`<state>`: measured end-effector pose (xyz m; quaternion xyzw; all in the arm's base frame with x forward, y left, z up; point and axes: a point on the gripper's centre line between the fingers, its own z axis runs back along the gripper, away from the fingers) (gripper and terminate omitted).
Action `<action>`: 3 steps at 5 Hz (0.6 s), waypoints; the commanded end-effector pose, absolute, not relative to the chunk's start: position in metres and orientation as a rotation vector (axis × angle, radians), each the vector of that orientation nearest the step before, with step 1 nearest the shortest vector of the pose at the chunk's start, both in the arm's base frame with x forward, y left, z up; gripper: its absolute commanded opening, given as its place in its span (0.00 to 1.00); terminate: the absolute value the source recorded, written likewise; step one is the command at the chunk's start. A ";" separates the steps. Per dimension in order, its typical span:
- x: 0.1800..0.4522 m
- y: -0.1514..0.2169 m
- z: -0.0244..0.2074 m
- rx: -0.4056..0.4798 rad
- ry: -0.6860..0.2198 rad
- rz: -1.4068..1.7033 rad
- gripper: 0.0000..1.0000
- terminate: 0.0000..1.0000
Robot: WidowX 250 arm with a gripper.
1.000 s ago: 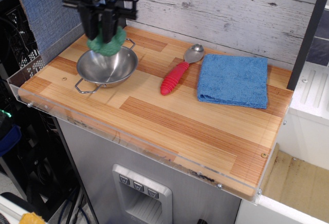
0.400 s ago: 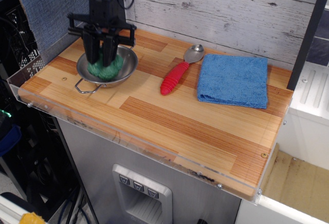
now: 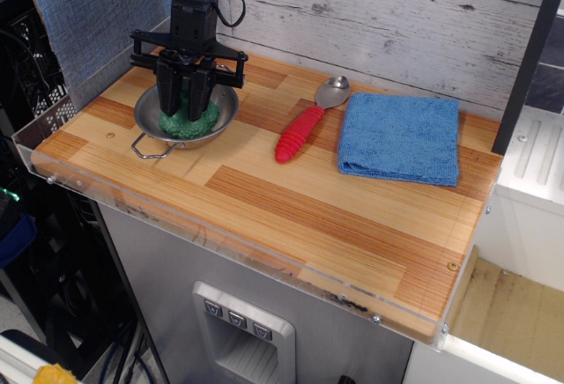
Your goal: Move the green vegetable from right side to left side
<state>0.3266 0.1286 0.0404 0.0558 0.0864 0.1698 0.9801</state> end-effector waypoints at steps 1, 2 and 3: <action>0.320 0.130 0.101 0.140 0.016 0.344 1.00 0.00; 0.314 0.132 0.135 0.154 -0.060 0.337 1.00 0.00; 0.314 0.122 0.156 0.152 -0.104 0.287 1.00 0.00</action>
